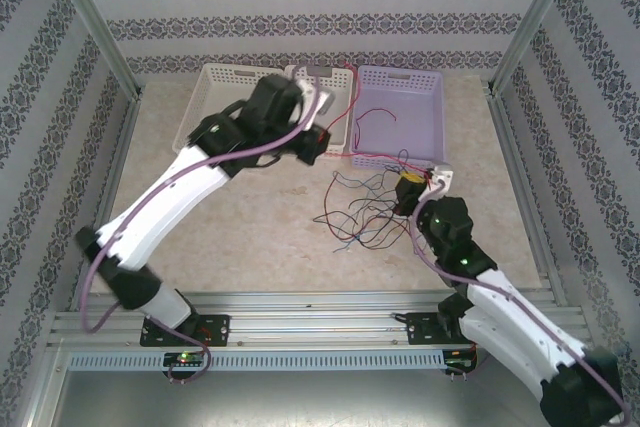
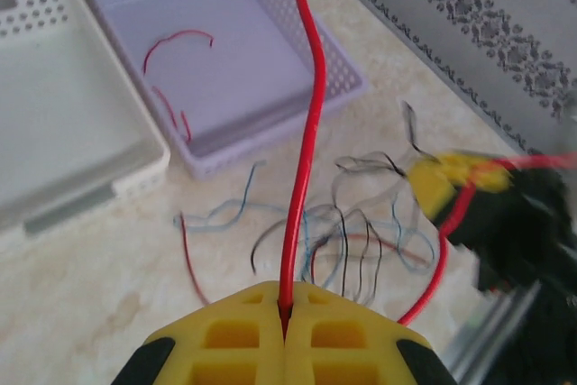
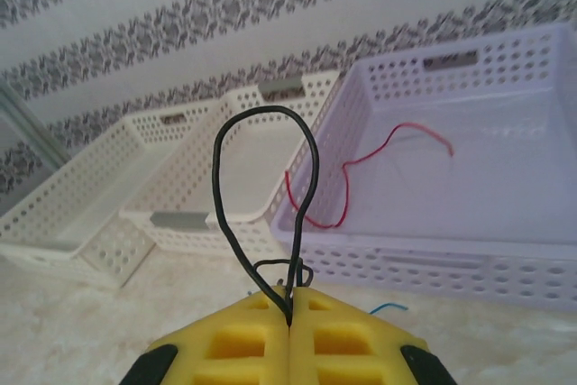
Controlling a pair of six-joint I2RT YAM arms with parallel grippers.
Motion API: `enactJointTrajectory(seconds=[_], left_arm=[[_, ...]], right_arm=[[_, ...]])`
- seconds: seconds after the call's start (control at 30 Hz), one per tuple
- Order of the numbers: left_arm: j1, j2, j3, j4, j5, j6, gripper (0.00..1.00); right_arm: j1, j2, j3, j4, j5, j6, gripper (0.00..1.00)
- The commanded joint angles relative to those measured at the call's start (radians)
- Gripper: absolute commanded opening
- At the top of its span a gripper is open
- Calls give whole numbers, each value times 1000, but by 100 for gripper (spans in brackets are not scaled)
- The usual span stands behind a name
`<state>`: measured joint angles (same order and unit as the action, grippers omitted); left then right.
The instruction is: Untangle the cables
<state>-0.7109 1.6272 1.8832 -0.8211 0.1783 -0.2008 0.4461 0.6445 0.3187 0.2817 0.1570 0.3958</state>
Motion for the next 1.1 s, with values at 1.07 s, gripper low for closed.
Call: enactJointTrajectory(seconds=[1.07], left_arm=[[59,1108,850,311,122,-261,6]], right_arm=[[-30,-559,13,-519,-62,94,0]])
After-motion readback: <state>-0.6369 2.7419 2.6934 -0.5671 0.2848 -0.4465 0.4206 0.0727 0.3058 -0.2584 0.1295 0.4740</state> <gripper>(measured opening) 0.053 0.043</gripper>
